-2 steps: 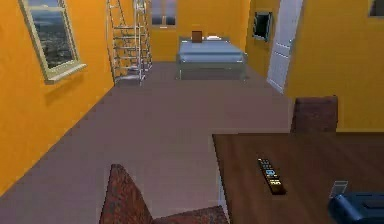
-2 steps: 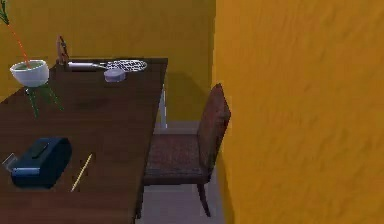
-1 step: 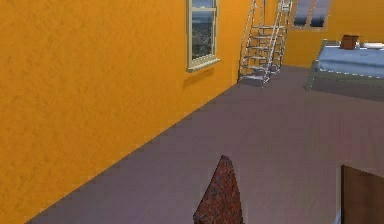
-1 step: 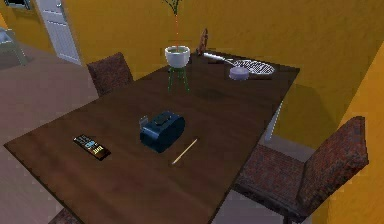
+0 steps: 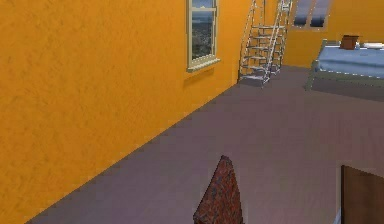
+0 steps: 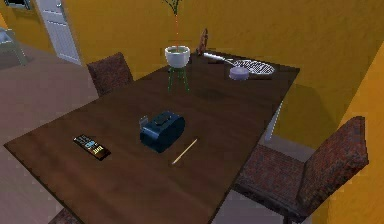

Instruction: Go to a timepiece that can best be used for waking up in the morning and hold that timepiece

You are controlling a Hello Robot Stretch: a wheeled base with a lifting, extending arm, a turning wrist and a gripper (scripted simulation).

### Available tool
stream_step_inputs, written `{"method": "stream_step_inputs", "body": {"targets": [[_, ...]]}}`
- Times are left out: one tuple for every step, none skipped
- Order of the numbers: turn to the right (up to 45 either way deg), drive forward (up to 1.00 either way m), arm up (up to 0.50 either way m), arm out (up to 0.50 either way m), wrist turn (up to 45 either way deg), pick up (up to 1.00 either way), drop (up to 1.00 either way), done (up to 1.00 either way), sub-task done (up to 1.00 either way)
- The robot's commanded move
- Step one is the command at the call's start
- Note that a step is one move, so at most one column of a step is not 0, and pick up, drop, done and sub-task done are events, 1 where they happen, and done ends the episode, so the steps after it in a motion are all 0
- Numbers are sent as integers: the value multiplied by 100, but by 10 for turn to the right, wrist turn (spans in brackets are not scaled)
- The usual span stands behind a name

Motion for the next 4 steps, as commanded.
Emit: {"method": "stream_step_inputs", "body": {"targets": [[0,0,18,0,0,0,0,0,0],[0,0,0,36,0,0,0,0,0],[0,0,0,0,450,0,0,0,0],[0,0,0,0,450,0,0,0,0]]}}
